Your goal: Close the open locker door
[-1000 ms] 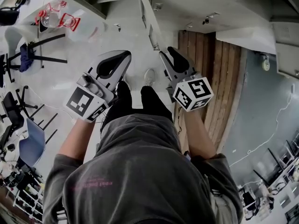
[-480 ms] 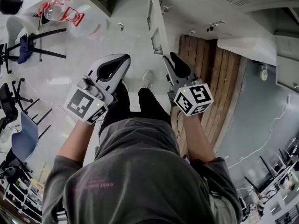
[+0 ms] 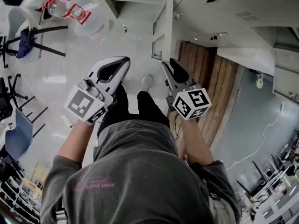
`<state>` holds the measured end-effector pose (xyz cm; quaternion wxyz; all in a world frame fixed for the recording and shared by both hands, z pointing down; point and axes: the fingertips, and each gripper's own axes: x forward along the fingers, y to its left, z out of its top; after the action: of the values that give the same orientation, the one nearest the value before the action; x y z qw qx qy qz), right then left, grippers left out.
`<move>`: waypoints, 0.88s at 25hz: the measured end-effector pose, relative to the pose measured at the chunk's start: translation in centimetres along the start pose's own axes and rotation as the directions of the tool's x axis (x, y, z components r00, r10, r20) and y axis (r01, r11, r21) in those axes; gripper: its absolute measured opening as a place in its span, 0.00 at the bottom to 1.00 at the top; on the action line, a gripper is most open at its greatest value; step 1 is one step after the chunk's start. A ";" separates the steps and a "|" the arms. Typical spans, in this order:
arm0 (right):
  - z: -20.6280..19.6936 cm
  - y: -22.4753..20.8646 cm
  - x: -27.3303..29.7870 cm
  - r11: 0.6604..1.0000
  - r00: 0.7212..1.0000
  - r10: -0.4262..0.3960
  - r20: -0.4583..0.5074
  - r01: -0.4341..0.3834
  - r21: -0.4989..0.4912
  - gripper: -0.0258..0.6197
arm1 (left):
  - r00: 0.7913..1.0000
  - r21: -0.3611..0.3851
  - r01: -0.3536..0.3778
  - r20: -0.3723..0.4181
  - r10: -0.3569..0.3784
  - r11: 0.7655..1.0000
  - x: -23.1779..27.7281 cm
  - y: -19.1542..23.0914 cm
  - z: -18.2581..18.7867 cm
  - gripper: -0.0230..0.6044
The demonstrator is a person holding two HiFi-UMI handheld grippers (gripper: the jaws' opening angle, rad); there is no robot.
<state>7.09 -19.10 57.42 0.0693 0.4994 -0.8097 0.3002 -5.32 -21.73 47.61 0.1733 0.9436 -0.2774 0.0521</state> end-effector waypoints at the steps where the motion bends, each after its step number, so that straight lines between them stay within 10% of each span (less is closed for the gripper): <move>1: -0.1 0.4 0.4 1.000 1.000 0.001 -0.004 -0.001 0.000 0.25 | 1.000 -0.001 -0.002 0.003 0.002 1.000 -0.4 0.4 0.1 0.06; 22: 0.3 8.0 8.6 0.999 1.000 0.000 -0.028 0.001 0.033 0.26 | 0.999 -0.019 -0.022 0.028 0.023 1.000 -7.1 9.3 1.9 0.06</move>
<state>-3.85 -23.31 57.38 0.0726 0.4965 -0.8034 0.3204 -16.34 -26.13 47.24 0.1777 0.9394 -0.2908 0.0383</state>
